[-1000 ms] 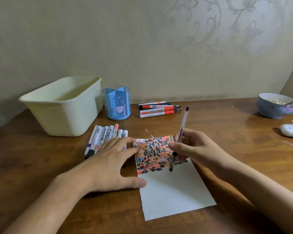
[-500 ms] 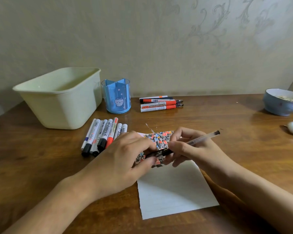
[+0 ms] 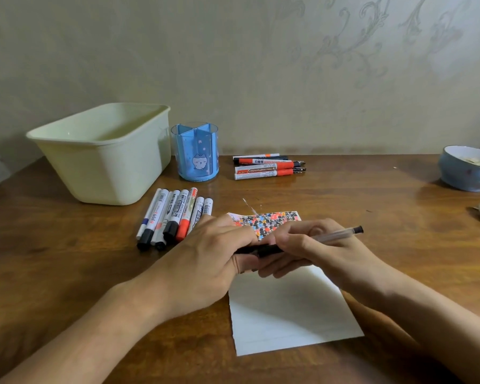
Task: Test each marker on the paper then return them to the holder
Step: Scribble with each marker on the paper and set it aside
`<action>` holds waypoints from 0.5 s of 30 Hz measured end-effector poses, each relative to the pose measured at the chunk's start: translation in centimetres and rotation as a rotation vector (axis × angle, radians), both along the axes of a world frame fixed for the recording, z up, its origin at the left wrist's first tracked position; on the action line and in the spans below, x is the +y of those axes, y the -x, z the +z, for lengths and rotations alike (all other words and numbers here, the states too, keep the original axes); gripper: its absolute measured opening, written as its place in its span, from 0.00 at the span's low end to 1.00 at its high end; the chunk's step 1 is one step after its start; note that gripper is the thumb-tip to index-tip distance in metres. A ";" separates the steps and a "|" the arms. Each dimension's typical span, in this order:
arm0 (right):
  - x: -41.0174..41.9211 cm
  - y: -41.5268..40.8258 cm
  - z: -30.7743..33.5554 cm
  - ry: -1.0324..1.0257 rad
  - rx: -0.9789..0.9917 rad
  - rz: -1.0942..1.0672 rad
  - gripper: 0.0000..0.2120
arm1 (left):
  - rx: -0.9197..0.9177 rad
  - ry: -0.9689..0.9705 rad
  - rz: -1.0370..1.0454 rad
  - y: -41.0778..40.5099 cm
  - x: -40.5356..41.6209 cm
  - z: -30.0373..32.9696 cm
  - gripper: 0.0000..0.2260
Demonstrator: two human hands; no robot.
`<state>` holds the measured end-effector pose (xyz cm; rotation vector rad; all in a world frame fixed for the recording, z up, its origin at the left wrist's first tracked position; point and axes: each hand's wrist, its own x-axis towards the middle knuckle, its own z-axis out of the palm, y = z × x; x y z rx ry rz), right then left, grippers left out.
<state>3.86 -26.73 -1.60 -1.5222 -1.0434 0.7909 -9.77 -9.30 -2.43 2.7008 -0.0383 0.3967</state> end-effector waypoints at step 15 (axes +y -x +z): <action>-1.3 -2.9 0.2 0.076 -0.037 -0.089 0.15 | 0.076 -0.081 0.156 0.2 2.4 0.7 0.07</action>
